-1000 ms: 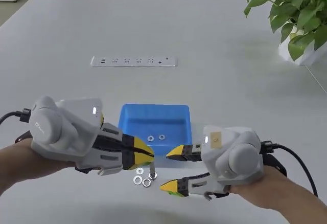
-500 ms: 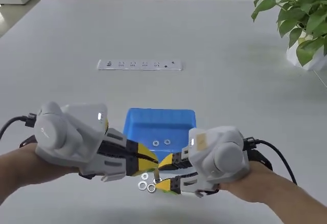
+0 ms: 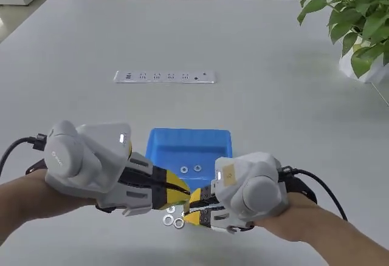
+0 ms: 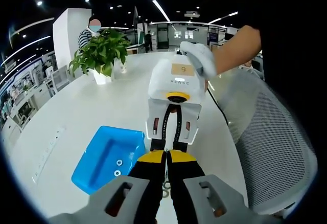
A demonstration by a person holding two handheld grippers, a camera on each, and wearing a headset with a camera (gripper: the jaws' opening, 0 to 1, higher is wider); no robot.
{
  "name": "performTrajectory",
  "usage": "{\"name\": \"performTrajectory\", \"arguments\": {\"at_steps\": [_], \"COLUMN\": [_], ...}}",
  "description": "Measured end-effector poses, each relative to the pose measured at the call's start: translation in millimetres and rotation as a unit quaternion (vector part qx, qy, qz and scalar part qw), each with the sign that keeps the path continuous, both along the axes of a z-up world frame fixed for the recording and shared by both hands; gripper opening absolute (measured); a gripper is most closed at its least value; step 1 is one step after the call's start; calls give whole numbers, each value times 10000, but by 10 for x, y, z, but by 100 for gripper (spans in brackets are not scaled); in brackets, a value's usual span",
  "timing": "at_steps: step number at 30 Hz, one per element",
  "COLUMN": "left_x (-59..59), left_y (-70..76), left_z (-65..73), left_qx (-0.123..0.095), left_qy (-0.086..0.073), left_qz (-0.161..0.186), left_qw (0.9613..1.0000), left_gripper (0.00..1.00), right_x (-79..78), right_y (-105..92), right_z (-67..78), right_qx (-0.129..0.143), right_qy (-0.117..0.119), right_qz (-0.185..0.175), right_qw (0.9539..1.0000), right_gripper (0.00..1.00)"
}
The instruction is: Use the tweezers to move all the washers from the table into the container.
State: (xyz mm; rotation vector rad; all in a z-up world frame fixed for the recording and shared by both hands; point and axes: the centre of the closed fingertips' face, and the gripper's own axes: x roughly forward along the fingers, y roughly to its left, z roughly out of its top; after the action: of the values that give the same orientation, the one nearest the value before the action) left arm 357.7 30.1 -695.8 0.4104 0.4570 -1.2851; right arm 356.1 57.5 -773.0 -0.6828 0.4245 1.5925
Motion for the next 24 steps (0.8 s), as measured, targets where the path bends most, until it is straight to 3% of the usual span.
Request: {"name": "performTrajectory", "arguments": {"at_steps": [24], "left_x": [9], "left_y": [28], "left_z": [5], "left_qx": [84], "left_qy": [-22], "left_qz": [95], "left_qw": [9999], "left_gripper": [6], "right_x": [11], "right_y": [22], "right_z": [1], "right_qx": [141], "right_qy": [251], "right_qz": [-181], "right_qw": [9994], "right_gripper": [7]}}
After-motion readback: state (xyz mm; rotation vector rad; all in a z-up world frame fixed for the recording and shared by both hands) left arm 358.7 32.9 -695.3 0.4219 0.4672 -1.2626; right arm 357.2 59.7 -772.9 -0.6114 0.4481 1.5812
